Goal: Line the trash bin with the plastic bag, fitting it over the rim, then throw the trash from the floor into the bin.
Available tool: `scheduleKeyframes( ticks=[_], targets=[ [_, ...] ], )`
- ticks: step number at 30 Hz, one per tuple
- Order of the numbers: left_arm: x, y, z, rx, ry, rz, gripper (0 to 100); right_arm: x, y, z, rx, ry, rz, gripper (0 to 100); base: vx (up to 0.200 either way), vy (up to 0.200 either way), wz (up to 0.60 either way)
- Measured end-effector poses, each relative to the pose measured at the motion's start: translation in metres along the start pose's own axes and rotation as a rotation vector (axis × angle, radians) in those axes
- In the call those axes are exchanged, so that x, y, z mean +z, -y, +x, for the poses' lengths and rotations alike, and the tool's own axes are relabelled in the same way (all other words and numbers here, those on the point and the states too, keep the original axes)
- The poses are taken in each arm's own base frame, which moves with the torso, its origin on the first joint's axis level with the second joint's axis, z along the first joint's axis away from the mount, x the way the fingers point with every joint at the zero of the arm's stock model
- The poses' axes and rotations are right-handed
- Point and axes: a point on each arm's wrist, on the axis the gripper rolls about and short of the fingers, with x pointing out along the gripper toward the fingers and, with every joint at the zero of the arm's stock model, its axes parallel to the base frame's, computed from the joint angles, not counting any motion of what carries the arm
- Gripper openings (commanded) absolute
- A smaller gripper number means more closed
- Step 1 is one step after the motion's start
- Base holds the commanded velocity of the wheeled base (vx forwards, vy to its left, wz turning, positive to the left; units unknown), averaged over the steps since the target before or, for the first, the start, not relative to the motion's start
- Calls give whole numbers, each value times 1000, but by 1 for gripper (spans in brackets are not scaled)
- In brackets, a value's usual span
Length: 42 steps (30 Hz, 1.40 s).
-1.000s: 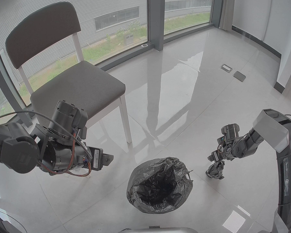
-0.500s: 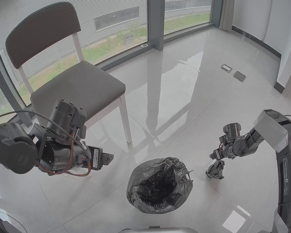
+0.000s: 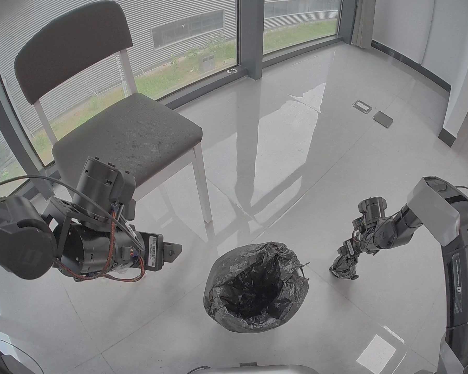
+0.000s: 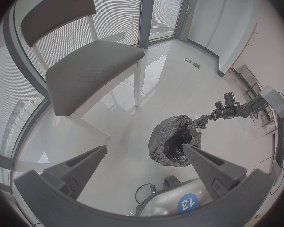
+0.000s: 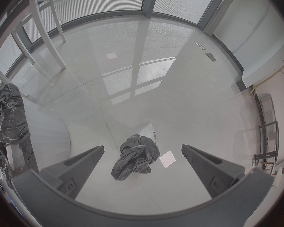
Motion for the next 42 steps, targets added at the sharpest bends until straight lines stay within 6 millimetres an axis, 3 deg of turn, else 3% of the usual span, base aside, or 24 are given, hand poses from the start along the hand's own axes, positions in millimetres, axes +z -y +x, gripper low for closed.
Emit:
scheduleKeyframes(
  ticks=[11,28,42],
  targets=[
    [-1,0,0,1,-2,0,100,28,8,14,-50,40,69,100,0,0,0],
    [-7,-4,0,12,-21,-1,100,22,3,53,-33,-107,53,100,0,0,0],
    [-9,-7,0,20,-24,-6,100,15,0,65,-8,-196,41,100,0,0,0]
  ],
)
